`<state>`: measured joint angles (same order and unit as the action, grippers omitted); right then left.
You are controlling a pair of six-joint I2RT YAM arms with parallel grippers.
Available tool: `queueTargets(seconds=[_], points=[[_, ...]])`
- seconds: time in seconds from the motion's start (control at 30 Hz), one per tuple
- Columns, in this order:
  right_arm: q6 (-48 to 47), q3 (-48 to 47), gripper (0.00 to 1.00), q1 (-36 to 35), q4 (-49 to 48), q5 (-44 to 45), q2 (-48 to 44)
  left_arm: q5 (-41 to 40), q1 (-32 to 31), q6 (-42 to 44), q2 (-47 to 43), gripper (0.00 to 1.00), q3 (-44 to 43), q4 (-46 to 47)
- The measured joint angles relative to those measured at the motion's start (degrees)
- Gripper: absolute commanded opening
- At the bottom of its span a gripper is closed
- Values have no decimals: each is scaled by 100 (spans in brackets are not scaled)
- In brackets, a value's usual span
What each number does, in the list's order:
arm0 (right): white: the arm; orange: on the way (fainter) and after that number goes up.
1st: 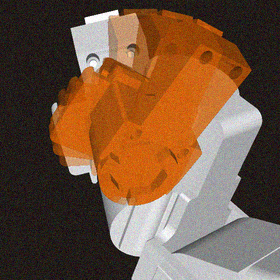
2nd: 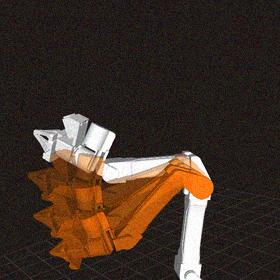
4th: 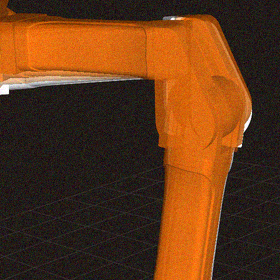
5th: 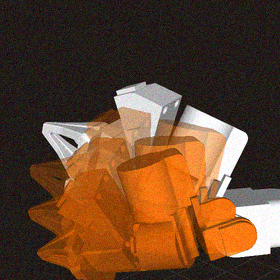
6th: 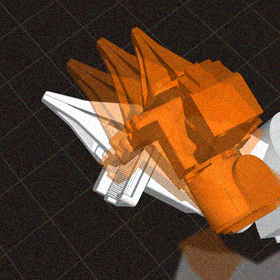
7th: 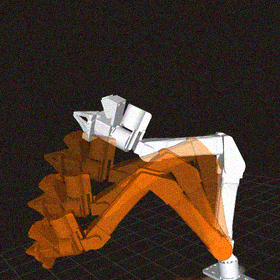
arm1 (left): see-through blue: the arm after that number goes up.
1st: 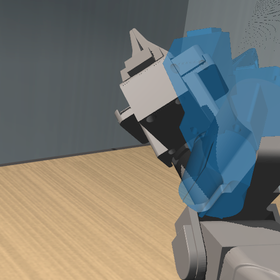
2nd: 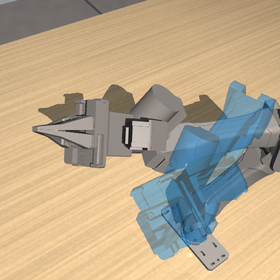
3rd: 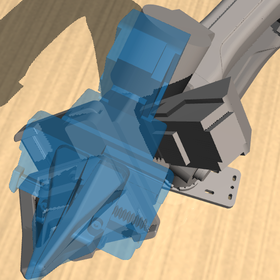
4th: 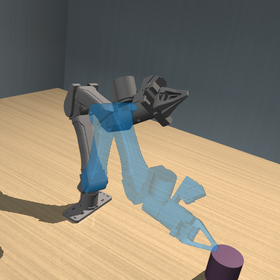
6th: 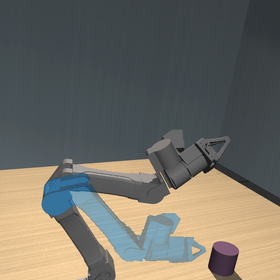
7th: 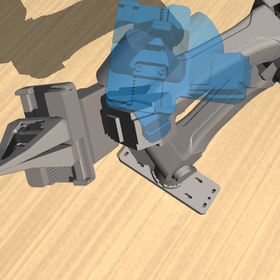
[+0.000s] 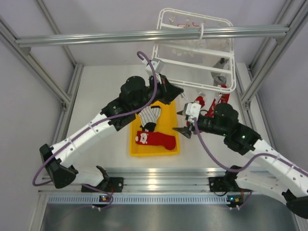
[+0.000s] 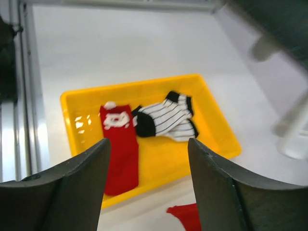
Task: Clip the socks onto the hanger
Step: Open the clamp at the hanger, then pick up the sock from the bin.
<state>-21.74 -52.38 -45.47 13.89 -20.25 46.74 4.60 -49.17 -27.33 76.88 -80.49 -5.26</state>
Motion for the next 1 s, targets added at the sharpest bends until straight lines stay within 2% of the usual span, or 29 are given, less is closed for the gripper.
queueTargets(seconds=[0.07, 0.23, 0.4, 0.67, 1.0], points=[[-103, 31, 58, -55, 214, -181, 487, 0, 0, -2, 4, 0, 0, 0], [-236, 522, 52, -470, 245, -105, 1615, -2, 0, 0, 20, 0, 0, 0], [-221, 603, 53, -1193, -68, 149, 2693, -2, 0, -2, 35, 0, 0, 0], [-236, -59, 52, -1447, -866, 481, 4380, -17, 0, -2, 52, 0, 0, 0], [-487, -857, 48, -1447, -1349, 509, 5399, -28, 0, -7, 52, 0, 2, 0]])
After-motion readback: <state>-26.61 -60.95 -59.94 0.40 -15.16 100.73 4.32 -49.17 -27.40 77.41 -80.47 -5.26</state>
